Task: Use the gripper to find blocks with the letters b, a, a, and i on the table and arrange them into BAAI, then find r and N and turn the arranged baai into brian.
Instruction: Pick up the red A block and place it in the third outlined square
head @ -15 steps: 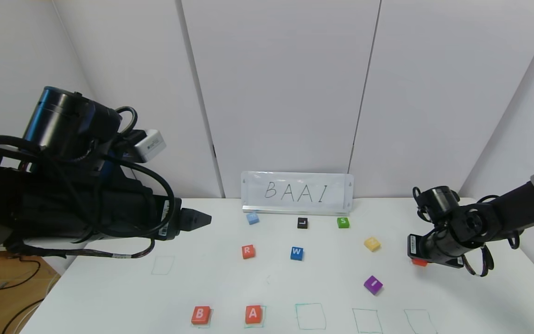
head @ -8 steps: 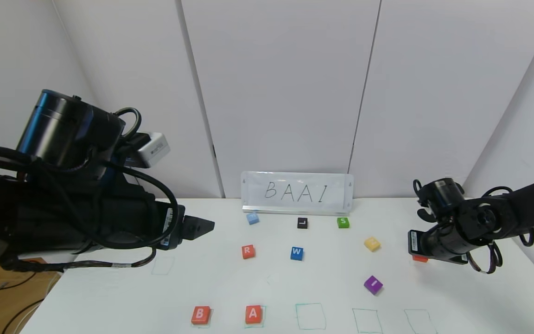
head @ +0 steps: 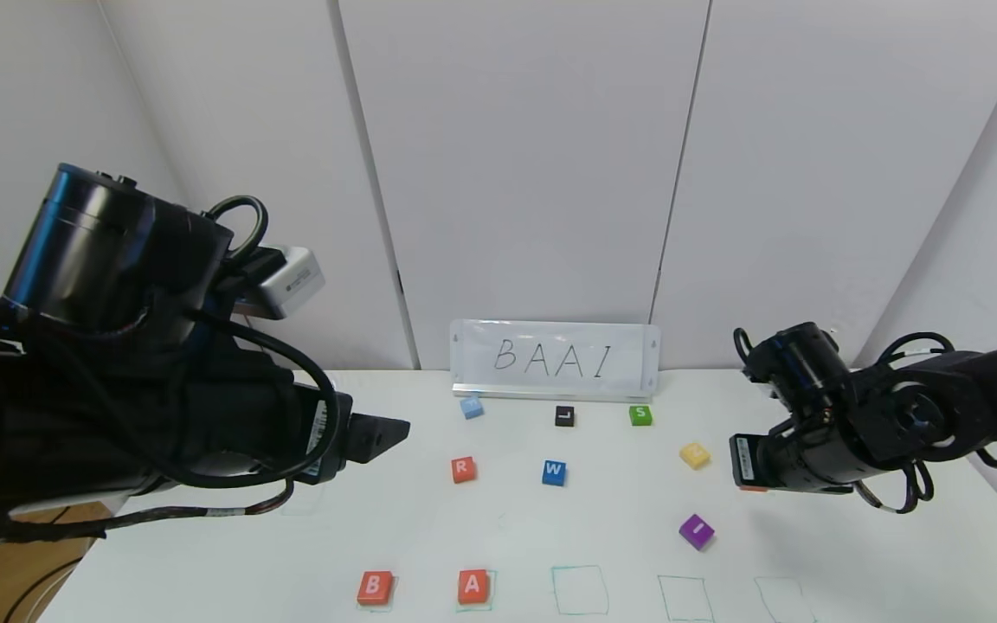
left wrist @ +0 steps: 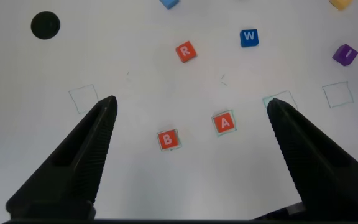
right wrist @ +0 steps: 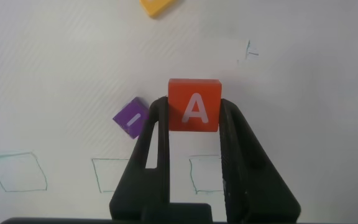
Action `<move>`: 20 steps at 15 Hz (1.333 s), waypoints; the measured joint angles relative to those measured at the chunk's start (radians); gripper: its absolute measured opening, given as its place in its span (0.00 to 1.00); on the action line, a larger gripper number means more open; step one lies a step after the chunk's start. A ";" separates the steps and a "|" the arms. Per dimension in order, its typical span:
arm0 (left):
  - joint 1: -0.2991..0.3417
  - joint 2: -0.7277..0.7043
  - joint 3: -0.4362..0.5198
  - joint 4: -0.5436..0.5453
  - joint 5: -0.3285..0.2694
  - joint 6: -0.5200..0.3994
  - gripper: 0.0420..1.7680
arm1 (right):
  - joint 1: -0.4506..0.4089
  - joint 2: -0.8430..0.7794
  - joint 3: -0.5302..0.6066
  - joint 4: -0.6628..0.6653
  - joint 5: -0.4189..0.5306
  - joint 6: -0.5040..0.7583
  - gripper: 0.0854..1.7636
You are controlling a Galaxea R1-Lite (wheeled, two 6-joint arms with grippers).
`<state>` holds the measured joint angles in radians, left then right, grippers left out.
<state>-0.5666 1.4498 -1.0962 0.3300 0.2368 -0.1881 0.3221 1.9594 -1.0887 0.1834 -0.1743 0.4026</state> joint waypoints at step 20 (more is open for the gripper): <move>-0.007 -0.026 0.007 -0.002 0.003 0.000 0.97 | 0.423 0.124 -0.201 0.173 -0.099 0.327 0.27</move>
<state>-0.5738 1.4234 -1.0887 0.3281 0.2402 -0.1885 0.7451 2.0836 -1.2902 0.3564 -0.2736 0.7294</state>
